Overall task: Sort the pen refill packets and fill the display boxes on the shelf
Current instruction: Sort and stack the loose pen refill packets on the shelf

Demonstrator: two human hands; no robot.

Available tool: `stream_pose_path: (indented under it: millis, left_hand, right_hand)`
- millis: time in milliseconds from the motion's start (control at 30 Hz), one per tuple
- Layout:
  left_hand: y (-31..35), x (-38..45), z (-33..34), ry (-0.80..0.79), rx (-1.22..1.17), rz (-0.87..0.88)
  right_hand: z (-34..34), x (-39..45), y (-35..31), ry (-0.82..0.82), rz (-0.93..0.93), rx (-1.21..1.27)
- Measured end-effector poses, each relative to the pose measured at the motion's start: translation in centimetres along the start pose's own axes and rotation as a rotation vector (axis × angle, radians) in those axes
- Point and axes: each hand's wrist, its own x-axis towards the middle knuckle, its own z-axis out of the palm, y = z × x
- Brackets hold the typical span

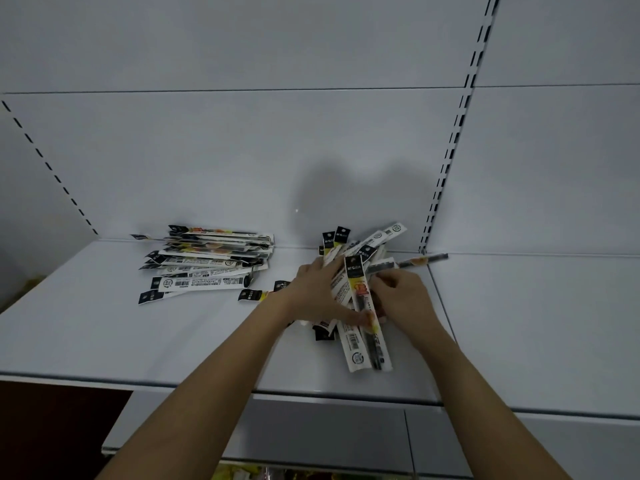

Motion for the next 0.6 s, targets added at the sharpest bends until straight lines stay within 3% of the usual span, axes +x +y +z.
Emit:
stream_pose_path:
  millis: [167,433,533,600]
  left_hand:
    - [-1.0,-0.3,0.2,0.108,-0.166,0.193]
    - [-3.2,-0.9,-1.0,0.084,-0.246,0.025]
    - [-3.2,-1.1,-0.4,0.116,-0.038,0.047]
    - [-3.1,-0.9,0.0,0.148,0.031,0.055]
  right_hand:
    - [0.6,0.0,-0.1,0.077,0.07,0.135]
    - [0.9,-1.8,-1.8,-0.032,0.027,0.163]
    - [0.1,-2.4,-2.3,-0.172,0.017,0.086]
    - [-0.3,-2.1,-2.2,-0.134,0.034,0.068]
